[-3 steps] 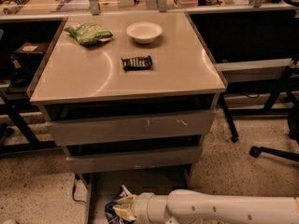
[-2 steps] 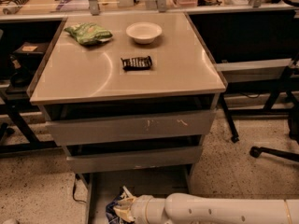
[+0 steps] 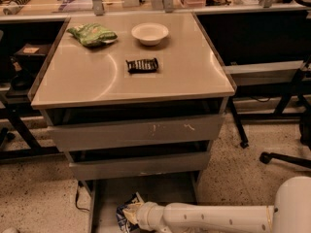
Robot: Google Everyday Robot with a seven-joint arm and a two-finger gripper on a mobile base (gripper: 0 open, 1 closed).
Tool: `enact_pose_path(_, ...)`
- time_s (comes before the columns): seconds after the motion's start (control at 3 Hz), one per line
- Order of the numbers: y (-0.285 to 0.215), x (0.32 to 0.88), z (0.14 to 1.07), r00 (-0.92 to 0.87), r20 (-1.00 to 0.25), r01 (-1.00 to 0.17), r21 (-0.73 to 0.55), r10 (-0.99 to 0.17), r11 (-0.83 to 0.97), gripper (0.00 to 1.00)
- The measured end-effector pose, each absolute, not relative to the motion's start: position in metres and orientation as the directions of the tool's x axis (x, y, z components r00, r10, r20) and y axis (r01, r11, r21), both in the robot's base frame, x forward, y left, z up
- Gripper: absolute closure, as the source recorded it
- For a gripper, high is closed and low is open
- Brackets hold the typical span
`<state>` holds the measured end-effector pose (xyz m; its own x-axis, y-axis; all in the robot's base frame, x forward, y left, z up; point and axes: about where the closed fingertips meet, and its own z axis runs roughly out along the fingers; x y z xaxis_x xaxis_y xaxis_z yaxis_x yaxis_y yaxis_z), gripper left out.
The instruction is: Place blue chip bag into bottom drawer
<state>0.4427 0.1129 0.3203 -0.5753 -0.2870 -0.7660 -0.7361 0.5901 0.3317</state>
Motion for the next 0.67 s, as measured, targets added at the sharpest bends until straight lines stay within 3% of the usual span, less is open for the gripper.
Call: enact_pose_path(0.67,0.114,0.444,0.306,-0.583,-0.773,-0.718,0.345,-0.251,0.605,1.0)
